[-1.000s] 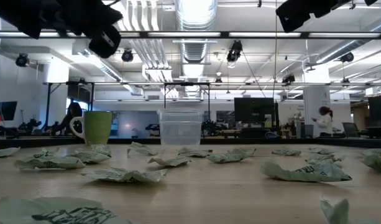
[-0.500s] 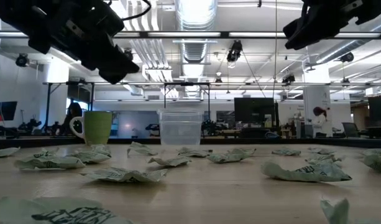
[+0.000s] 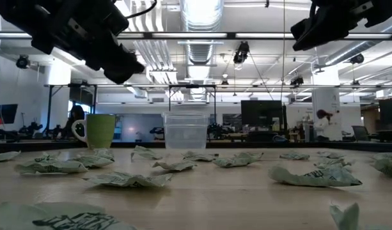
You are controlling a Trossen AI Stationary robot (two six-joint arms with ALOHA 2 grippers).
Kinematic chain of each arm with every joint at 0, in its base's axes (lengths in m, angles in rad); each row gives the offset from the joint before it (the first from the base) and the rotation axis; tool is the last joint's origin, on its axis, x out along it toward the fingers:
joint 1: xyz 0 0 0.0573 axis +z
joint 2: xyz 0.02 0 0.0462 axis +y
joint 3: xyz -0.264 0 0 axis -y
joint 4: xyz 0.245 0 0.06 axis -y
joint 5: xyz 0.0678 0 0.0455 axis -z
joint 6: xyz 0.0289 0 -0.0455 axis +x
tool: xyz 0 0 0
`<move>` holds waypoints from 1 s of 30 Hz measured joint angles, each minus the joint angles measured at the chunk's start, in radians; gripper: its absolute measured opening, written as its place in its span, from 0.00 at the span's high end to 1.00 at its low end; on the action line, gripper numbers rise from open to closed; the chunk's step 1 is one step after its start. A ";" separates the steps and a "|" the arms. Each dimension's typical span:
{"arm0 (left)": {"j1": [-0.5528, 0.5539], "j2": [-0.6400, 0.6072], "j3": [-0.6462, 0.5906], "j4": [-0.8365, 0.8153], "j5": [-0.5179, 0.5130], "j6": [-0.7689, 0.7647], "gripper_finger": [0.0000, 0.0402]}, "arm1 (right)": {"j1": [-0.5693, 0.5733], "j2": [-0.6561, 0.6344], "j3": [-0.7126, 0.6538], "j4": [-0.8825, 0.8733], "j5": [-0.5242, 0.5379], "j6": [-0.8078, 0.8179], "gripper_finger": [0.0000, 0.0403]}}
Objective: Pick and place Stevia / Truvia into bins
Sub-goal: Put the green stevia packet into the transparent container
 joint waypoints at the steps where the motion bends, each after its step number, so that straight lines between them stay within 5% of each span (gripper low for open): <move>1: -0.004 0.000 0.012 -0.040 -0.003 0.005 1.00 | 0.000 0.001 -0.001 0.000 0.000 0.014 0.94; 9: -0.091 0.001 0.074 -0.371 -0.247 0.106 1.00 | 0.000 0.002 -0.025 0.002 0.000 0.033 0.94; 19: -0.142 0.040 0.081 -0.440 -0.254 0.155 0.99 | 0.000 0.003 -0.045 0.014 0.000 0.046 0.94; 30: -0.142 0.232 0.162 -0.532 -0.302 0.182 0.74 | 0.000 0.003 -0.068 0.041 0.000 0.041 0.94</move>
